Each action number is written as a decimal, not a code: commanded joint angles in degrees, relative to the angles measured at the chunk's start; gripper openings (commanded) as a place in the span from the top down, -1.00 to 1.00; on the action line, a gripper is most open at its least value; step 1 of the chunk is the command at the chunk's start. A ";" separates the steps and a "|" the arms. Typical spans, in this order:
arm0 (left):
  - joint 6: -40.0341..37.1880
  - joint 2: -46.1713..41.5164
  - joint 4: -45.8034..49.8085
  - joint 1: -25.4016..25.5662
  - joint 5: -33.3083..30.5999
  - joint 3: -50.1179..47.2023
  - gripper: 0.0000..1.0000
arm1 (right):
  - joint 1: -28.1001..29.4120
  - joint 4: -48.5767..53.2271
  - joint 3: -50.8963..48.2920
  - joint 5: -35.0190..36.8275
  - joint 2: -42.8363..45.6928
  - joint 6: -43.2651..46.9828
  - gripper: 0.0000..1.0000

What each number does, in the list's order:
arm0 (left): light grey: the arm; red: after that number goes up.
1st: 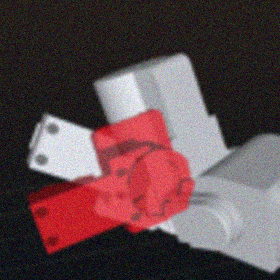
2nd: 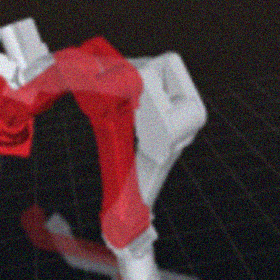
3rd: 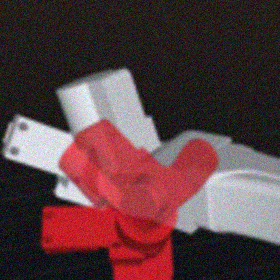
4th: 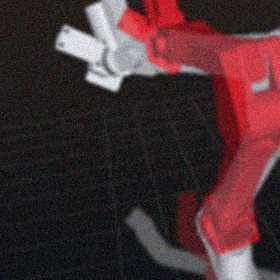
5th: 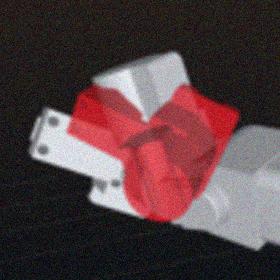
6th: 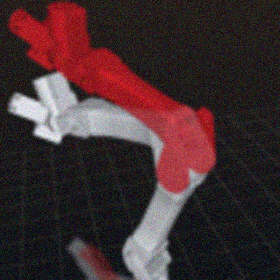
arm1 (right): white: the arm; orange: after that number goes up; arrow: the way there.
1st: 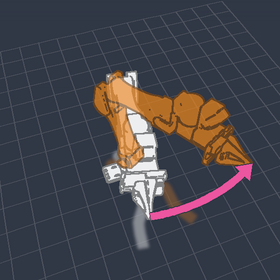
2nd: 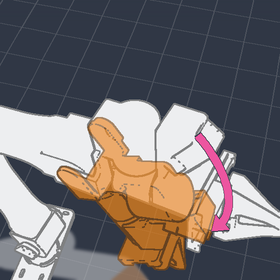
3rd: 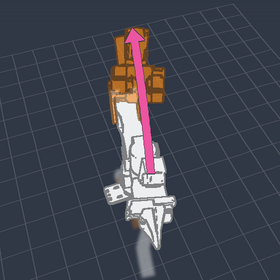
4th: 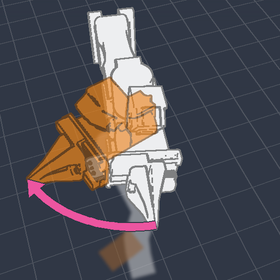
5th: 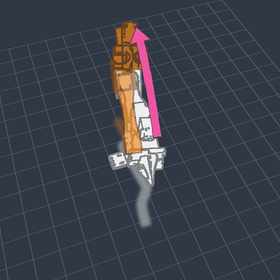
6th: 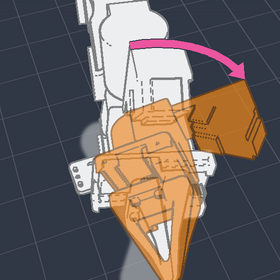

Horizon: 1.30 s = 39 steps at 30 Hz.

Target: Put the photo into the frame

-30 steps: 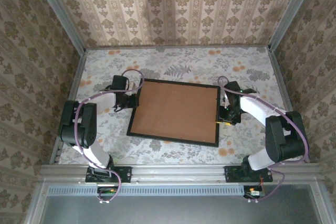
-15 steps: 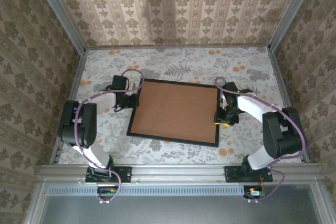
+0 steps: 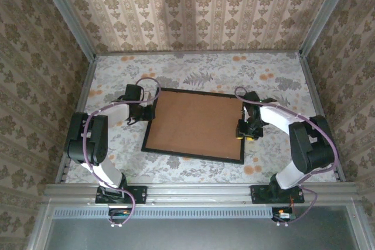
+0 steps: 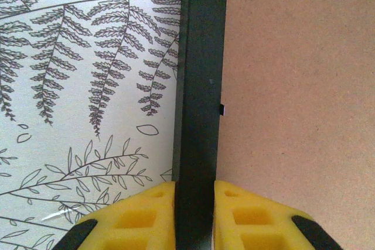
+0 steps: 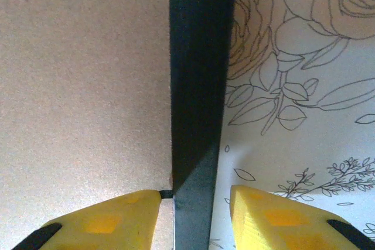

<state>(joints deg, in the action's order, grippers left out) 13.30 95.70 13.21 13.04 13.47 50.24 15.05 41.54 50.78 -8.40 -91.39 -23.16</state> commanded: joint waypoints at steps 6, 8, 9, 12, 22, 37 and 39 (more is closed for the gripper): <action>1.11 -0.43 4.65 0.81 1.47 -2.01 0.60 | 5.55 0.03 1.67 6.70 -4.55 -1.63 0.23; 1.11 -0.34 4.72 0.78 1.38 -2.00 0.60 | 5.69 0.45 2.15 6.30 -4.84 -1.41 0.23; 1.11 -0.34 4.75 0.79 1.30 -2.03 0.60 | 5.69 0.79 2.59 6.27 -4.77 -1.13 0.23; 1.03 -0.51 4.96 0.78 1.04 -2.14 0.60 | 5.56 2.41 3.97 6.81 -3.49 -0.14 0.23; 0.89 -0.69 5.03 0.67 0.76 -2.04 0.60 | 0.22 4.23 7.07 0.68 5.10 2.96 0.05; 0.94 -1.42 5.59 0.67 0.94 -1.66 0.60 | -8.63 -6.62 9.35 -6.36 -6.47 1.03 0.12; 0.94 -1.68 5.68 0.67 0.94 -1.74 0.60 | -8.81 -7.32 9.40 -6.07 -7.46 0.94 0.16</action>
<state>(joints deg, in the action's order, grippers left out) 13.45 95.09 13.82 13.08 13.63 49.84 6.66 36.21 58.70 -12.53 -97.58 -21.39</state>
